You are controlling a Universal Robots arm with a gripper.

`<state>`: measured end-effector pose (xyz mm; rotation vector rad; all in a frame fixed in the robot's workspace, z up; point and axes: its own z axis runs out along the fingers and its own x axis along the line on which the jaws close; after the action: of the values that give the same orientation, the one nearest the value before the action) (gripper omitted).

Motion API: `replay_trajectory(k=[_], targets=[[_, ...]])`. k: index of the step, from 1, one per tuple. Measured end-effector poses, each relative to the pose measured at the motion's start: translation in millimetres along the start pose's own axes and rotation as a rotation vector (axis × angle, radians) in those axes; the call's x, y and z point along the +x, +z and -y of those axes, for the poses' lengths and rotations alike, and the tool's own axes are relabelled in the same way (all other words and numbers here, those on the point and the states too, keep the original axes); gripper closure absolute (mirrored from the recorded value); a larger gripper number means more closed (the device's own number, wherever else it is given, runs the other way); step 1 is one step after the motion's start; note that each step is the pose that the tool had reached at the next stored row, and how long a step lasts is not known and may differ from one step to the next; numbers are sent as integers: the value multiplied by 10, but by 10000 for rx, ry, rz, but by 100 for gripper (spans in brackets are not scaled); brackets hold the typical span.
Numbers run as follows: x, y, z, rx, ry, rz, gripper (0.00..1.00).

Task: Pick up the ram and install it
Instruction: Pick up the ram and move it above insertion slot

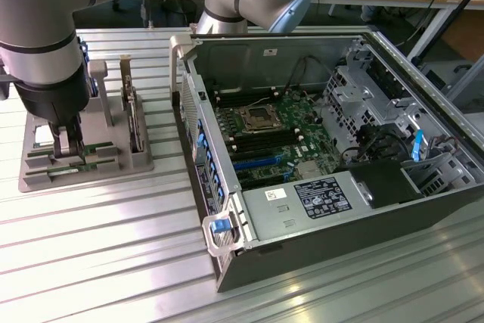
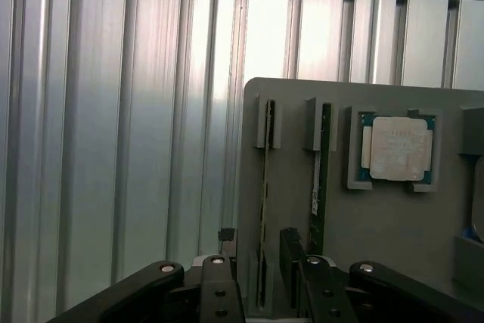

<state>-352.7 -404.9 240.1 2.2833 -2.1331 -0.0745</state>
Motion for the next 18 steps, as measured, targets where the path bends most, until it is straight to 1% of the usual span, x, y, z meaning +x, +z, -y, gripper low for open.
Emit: replay_trajectory(k=[6, 10, 13, 16, 18], targets=[[2, 84, 0, 0, -2, 0, 64], [2, 142, -15, 0, -2, 1, 64], [2, 187, -37, 1, -3, 1, 64], [-22, 222, -44, 1, -1, 1, 64], [-30, 252, -67, 1, -2, 1, 64]])
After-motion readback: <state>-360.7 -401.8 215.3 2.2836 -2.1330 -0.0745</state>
